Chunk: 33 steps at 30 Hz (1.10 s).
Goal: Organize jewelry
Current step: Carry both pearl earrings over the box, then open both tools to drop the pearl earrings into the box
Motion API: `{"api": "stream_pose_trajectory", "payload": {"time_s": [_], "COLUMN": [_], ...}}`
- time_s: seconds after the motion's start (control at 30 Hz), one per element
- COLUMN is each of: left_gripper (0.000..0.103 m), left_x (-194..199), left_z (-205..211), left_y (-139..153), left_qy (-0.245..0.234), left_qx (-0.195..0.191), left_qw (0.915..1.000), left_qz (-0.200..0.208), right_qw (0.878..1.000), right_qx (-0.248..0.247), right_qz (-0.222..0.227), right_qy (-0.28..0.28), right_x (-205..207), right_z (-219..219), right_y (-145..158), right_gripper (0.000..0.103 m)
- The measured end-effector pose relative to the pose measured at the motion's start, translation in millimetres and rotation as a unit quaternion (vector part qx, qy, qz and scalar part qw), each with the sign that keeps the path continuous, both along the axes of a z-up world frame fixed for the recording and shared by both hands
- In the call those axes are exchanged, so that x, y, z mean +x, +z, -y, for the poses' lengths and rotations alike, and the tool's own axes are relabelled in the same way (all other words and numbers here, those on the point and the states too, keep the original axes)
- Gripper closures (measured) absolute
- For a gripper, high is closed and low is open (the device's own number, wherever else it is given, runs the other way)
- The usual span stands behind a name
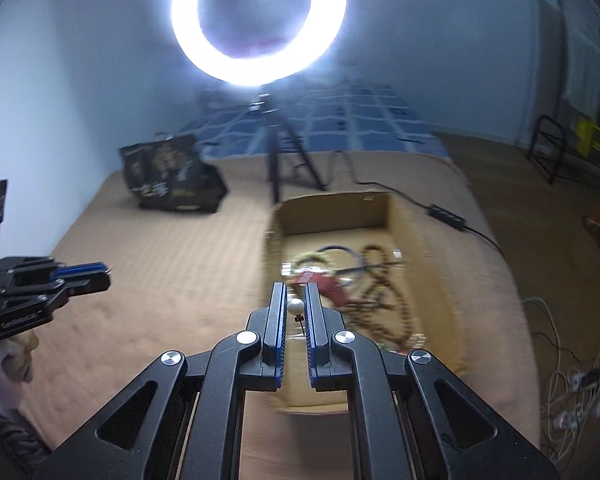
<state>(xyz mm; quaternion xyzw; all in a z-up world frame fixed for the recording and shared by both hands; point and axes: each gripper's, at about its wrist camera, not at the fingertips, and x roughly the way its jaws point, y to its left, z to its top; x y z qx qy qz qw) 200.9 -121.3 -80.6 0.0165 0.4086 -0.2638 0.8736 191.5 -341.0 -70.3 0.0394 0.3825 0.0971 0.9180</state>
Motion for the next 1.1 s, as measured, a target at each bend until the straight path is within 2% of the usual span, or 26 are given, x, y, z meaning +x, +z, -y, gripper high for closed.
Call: {"api": "stream_pose_trajectory", "payload": {"time_s": [0.23,0.5,0.97,1.1], "left_gripper": [0.097,0.097,0.097,0.097], "left_x": [5,14,23,21], "left_z": [53,96,132,138], "left_y": [3,-7,-32,-32], "left_qy": [-0.019,-0.030,-0.045,-0.050], "left_qx": [-0.005,-0.019,-0.016,-0.011], "left_qw": [0.9998,0.9994,0.9984,0.9983], "left_qz": [0.007,-0.002,-0.030,-0.025], "right_qw": [1.000,0.999,0.999,0.998], "right_qx": [0.004,0.005,0.006,0.011], "right_qz": [-0.008,-0.013,-0.034,-0.040], "right_qy": [-0.030,-0.031,-0.036,-0.039], "right_x": [8,26,51,53], "right_z": [34,45,50,53], "right_y": [-7,-16,-37,-41], "right_gripper": [0.096,0.096,0.096,0.096]}}
